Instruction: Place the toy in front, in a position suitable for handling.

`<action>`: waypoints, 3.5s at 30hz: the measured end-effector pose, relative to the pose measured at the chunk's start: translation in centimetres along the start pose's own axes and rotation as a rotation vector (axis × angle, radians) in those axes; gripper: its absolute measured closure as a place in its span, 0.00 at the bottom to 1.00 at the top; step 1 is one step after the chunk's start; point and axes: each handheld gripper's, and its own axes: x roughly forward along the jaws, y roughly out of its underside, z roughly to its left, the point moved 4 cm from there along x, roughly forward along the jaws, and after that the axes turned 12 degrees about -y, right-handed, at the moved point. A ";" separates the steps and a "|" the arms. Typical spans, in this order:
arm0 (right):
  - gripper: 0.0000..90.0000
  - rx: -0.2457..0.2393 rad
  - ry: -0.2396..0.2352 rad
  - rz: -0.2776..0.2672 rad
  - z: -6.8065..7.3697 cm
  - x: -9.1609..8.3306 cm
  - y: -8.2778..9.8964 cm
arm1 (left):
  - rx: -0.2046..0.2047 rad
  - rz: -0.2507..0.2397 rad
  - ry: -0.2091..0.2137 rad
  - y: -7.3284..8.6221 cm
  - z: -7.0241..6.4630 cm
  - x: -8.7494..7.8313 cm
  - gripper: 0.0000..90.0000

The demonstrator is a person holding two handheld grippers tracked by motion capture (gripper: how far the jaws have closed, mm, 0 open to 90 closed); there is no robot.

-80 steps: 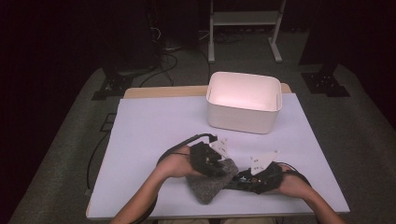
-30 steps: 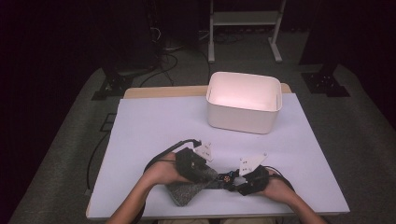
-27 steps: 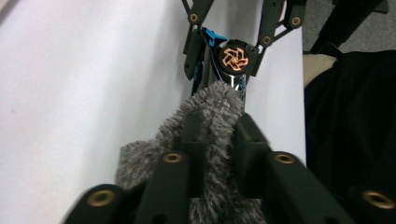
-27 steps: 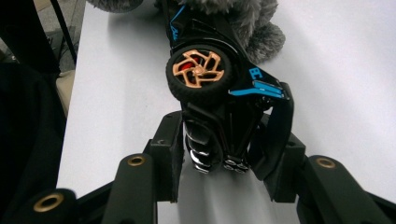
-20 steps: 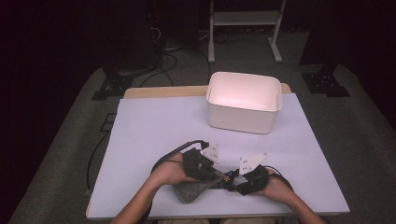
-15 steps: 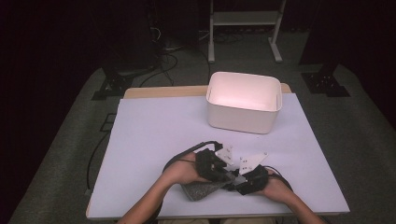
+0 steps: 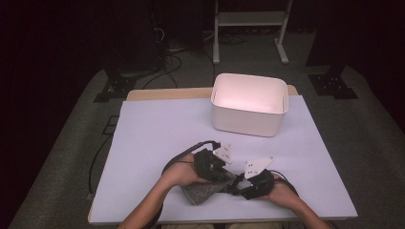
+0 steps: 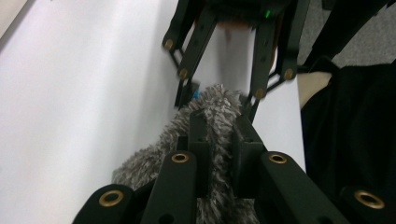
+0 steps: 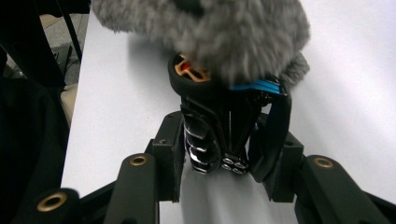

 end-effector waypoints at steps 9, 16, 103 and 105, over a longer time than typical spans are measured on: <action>0.62 -0.008 -0.004 0.013 0.1 0.0 0.0 | 0.012 0.010 0.024 -0.2 -0.2 0.3 0.90; 0.62 -0.010 -0.005 0.016 0.0 0.0 -0.1 | -0.018 0.055 -0.030 2.5 0.3 -1.8 0.90; 0.61 -0.114 -0.028 0.193 -0.6 -0.9 -3.6 | -0.068 -0.012 0.043 2.7 0.8 -1.2 0.89; 0.62 -0.122 -0.022 0.199 -0.6 -0.9 -3.6 | -0.067 -0.014 0.039 2.8 0.8 -1.3 0.89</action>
